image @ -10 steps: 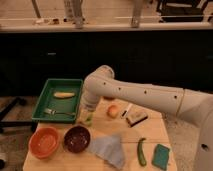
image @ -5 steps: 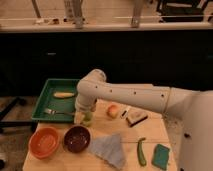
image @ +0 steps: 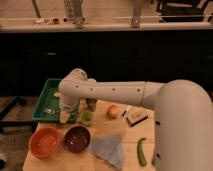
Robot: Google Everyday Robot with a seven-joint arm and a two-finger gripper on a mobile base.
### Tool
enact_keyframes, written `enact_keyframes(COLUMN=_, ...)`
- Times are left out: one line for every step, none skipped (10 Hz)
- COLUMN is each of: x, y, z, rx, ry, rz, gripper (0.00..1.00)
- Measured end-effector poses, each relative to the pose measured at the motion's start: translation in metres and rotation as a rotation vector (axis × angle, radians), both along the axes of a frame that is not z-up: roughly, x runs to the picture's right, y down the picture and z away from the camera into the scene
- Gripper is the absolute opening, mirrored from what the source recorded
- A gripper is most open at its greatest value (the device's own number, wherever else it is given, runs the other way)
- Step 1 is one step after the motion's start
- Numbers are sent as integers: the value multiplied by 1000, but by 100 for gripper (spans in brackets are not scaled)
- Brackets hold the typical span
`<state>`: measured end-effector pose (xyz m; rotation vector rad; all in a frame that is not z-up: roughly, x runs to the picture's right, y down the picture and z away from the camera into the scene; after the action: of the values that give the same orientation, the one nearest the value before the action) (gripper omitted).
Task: Place fork in red bowl
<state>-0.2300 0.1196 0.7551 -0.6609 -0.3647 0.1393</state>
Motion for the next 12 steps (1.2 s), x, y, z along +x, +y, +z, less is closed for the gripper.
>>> enact_keyframes(x=-11, y=-1, z=1, rx=4, ry=-7, rz=-6, gripper=66)
enact_keyframes(x=-18, y=-3, z=4, rx=10, ry=-9, rz=-3, gripper=66)
enact_keyframes(x=-22, y=-5, z=7, rx=14, ry=-8, rz=9, gripper=66)
enact_keyframes(x=-24, y=-7, z=11, rx=19, ry=-1, rz=27, gripper=66)
enact_keyframes(x=-26, y=-8, z=13, rx=24, ry=4, rz=43, gripper=66)
enact_keyframes(x=-30, y=-9, z=16, rx=30, ry=17, rz=76, gripper=66)
enact_keyframes(x=-33, y=-9, z=19, rx=30, ry=24, rz=91, gripper=66)
enact_keyframes(x=-37, y=-8, z=22, rx=27, ry=26, rz=101, gripper=66)
enact_keyframes(x=-41, y=-7, z=25, rx=25, ry=28, rz=105, gripper=66)
enact_keyframes(x=-48, y=-7, z=29, rx=20, ry=28, rz=107, gripper=66)
enact_keyframes(x=-54, y=-7, z=33, rx=16, ry=28, rz=107, gripper=66)
enact_keyframes(x=-64, y=-8, z=39, rx=11, ry=28, rz=105, gripper=66)
